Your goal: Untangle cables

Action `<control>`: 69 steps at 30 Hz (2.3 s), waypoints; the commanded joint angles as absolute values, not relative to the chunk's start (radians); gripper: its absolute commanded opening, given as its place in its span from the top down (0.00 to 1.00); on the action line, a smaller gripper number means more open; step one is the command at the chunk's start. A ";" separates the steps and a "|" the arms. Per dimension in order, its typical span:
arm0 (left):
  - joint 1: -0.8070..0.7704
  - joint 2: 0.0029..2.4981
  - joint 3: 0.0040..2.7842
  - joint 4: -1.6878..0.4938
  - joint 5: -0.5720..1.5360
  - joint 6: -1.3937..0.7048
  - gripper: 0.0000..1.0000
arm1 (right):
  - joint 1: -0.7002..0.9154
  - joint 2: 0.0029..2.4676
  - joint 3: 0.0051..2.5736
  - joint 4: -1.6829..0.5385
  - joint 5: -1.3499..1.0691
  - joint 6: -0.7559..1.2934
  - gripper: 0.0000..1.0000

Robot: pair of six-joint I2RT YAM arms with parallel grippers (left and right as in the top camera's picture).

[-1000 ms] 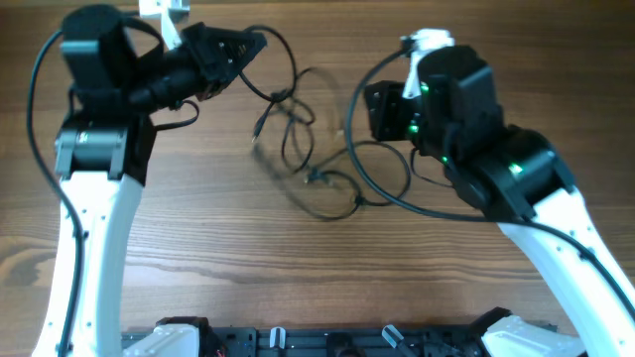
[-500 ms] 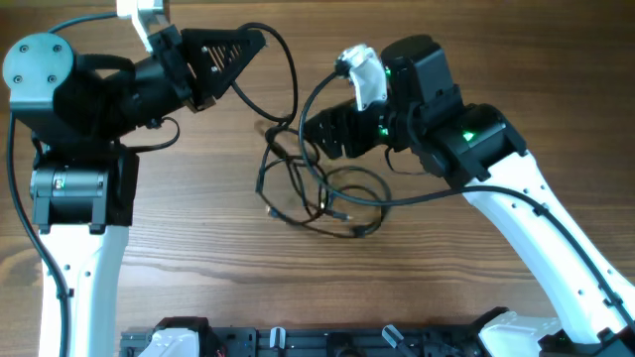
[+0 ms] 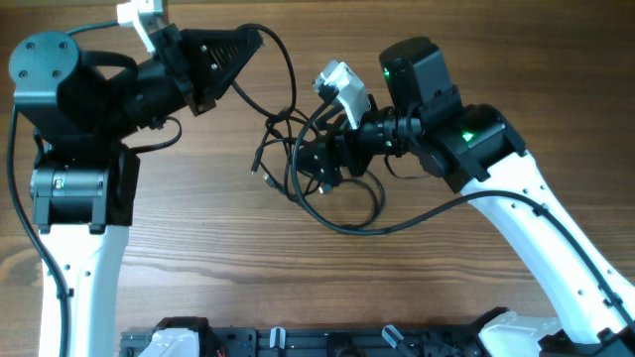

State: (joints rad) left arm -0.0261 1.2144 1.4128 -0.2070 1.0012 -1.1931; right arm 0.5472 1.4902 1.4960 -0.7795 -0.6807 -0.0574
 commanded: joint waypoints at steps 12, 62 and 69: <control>-0.031 1.210 1.425 -0.202 1.029 -1.316 0.96 | 0.551 1.557 1.497 -0.772 -0.588 -0.129 0.09; 0.155 1.463 1.425 -1.172 -0.270 -1.159 0.96 | 0.531 1.185 1.691 -0.989 0.867 0.754 0.96; 0.155 1.463 1.425 -1.175 -0.182 -1.154 0.68 | 0.516 1.190 1.691 -1.013 0.694 0.784 0.96</control>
State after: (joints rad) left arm 0.1249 1.4384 1.4307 -1.1736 -0.0769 -1.1503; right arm 0.5426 1.2221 1.6474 -1.0229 0.6090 0.7475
